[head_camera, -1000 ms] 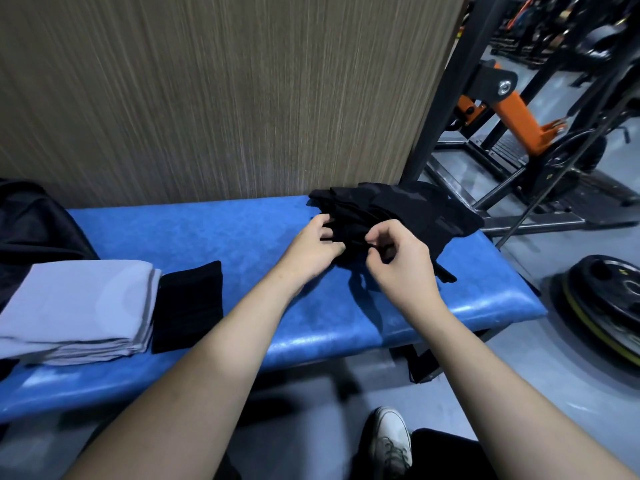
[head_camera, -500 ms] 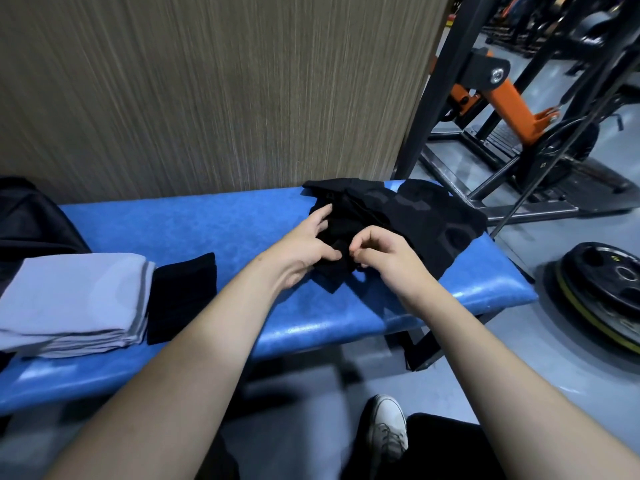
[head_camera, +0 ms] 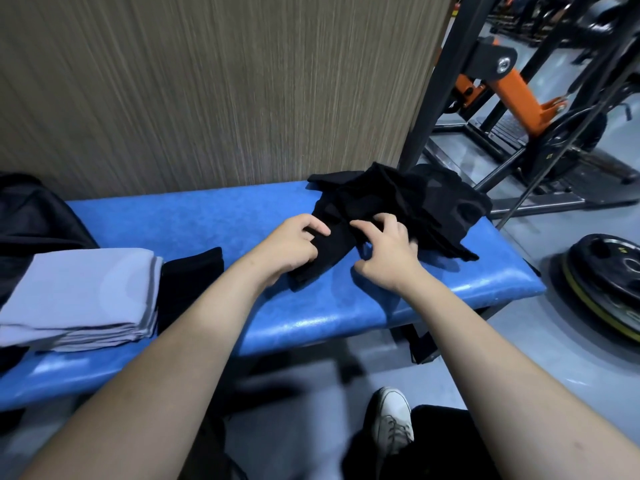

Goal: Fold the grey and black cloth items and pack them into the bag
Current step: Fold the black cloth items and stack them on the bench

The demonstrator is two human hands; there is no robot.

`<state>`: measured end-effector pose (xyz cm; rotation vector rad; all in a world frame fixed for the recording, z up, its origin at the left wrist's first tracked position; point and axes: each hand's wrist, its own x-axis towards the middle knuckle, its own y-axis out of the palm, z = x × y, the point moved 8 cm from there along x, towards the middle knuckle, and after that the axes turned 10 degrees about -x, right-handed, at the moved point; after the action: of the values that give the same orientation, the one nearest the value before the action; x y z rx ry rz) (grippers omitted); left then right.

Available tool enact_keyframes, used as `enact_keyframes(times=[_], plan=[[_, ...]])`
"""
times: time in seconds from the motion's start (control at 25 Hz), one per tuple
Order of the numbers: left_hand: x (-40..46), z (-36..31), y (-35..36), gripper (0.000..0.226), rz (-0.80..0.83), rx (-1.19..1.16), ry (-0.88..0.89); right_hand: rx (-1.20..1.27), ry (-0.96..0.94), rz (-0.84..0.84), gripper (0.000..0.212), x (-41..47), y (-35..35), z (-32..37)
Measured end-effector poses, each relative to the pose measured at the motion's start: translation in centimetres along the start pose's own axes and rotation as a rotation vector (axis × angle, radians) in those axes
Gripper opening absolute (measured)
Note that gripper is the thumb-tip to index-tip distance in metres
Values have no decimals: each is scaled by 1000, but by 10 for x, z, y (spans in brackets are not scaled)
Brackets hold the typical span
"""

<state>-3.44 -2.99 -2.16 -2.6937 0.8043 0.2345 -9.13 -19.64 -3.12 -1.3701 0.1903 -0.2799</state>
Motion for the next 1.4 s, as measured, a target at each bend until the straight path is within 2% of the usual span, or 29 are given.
enact_keyframes(times=[0.16, 0.32, 0.44, 0.52, 0.6, 0.76, 0.88, 1.0, 1.08, 1.16, 1.28, 1.4], plan=[[-12, 2, -25, 48, -88, 188, -2, -3, 93, 73, 74, 2, 6, -13], [-26, 11, -38, 46, -107, 422, -67, -145, -67, -56, 62, -3, -5, 7], [-34, 8, -44, 42, -138, 526, -79, -185, -194, -41, 50, -7, -4, 30], [-37, 8, -46, 40, -134, 551, -69, -188, -250, -64, 34, -12, -6, 39], [-38, 9, -45, 39, -123, 545, -53, -186, -287, -72, 20, -19, -10, 45], [-36, 9, -41, 35, -138, 593, 81, -245, -316, -40, 13, -38, -17, 51], [-38, 7, -31, 27, -162, 649, 152, -270, -326, 86, 16, -52, -12, 51], [-42, 11, -13, 17, -72, 652, 170, -276, -301, 233, 31, -62, -6, 46], [-45, 15, -6, 28, -2, 657, 158, -248, -263, 301, 45, -65, -5, 40], [-48, 17, -3, 42, 37, 711, 176, -169, -221, 275, 49, -63, -10, 34], [-50, 18, -4, 55, 57, 741, 192, -86, -208, 131, 48, -57, -18, 31], [-50, 17, -11, 64, -20, 829, 205, -86, -194, 169, 66, -54, -13, 28]])
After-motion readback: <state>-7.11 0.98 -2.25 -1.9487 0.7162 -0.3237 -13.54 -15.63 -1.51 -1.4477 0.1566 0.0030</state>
